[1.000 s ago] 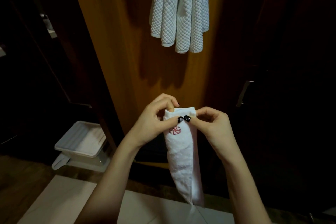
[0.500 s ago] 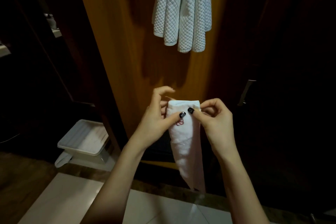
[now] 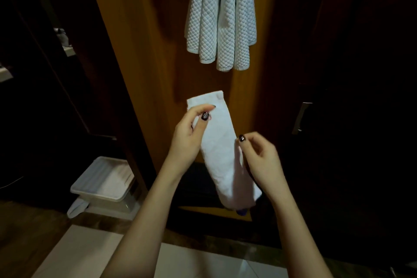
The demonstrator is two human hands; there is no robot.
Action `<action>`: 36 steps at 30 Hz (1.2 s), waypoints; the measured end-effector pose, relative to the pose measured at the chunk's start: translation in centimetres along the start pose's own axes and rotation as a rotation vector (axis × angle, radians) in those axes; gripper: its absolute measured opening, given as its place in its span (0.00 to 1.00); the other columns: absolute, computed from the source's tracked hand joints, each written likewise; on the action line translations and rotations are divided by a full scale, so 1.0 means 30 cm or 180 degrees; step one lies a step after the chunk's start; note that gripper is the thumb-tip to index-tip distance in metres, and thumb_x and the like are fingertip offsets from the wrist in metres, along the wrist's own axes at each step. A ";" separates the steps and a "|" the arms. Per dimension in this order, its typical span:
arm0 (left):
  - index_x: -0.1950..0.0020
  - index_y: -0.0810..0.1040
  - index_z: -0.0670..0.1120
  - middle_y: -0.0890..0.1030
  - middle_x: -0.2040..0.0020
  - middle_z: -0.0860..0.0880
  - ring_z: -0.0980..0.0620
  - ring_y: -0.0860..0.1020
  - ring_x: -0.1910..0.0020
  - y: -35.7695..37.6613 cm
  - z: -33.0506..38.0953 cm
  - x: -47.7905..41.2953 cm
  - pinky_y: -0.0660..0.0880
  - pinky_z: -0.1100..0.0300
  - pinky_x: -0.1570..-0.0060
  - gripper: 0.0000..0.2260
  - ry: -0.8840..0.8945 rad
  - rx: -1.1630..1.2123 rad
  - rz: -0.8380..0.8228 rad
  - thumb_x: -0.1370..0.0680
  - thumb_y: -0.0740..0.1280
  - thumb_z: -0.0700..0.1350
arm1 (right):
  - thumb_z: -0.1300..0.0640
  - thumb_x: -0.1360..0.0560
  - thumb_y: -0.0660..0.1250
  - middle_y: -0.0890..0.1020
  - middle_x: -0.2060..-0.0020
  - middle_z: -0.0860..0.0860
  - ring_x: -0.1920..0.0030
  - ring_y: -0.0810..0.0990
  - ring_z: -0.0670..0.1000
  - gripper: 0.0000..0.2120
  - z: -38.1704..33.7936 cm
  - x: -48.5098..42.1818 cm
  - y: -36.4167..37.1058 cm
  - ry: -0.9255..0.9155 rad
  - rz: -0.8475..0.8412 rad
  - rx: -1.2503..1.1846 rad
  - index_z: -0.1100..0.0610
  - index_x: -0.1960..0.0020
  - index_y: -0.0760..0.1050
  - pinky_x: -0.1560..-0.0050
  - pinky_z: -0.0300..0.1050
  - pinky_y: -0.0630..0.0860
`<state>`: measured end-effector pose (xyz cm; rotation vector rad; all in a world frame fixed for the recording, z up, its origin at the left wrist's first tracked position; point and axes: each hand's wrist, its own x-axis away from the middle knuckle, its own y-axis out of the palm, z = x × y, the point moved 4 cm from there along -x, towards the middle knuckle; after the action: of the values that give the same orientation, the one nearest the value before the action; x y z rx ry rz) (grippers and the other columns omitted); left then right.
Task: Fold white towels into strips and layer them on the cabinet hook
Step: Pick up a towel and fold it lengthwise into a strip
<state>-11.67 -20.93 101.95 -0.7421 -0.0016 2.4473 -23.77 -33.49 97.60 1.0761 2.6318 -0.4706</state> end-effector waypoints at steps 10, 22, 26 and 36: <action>0.37 0.73 0.47 0.75 0.43 0.58 0.72 0.76 0.49 -0.009 -0.023 -0.125 0.73 0.74 0.55 0.10 -0.0136 0.0279 0.0337 0.17 0.59 0.40 | 0.55 0.27 0.74 0.78 0.59 0.53 0.57 0.75 0.49 0.12 0.113 0.028 0.031 0.0492 -0.0671 0.1133 0.63 0.58 0.76 0.58 0.45 0.69; 0.30 0.69 0.48 0.73 0.43 0.54 0.60 0.76 0.49 -0.075 -0.271 -0.143 0.74 0.74 0.62 0.15 -0.1033 0.0446 0.0957 0.17 0.60 0.43 | 0.59 0.21 0.65 0.73 0.67 0.51 0.66 0.71 0.46 0.13 0.155 0.071 -0.069 0.0024 0.0065 0.1011 0.61 0.64 0.71 0.66 0.37 0.64; 0.33 0.71 0.50 0.73 0.46 0.57 0.60 0.76 0.49 -0.076 -0.330 -0.134 0.73 0.75 0.65 0.12 -0.1198 0.0424 0.0873 0.17 0.60 0.44 | 0.60 0.20 0.64 0.70 0.73 0.46 0.71 0.67 0.43 0.16 0.169 0.087 -0.081 0.0037 0.0122 0.0606 0.55 0.67 0.67 0.71 0.34 0.60; 0.35 0.73 0.49 0.76 0.43 0.52 0.55 0.79 0.47 -0.070 -0.368 -0.124 0.77 0.68 0.60 0.15 -0.1309 0.1059 0.0785 0.20 0.64 0.37 | 0.64 0.25 0.70 0.74 0.73 0.53 0.72 0.70 0.46 0.05 0.210 0.050 -0.113 0.0832 0.0066 -0.0534 0.61 0.54 0.74 0.73 0.39 0.63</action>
<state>-2.42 -22.90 94.83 -0.0922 0.3481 2.6949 -26.49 -37.28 91.98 1.1790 2.8178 -0.1066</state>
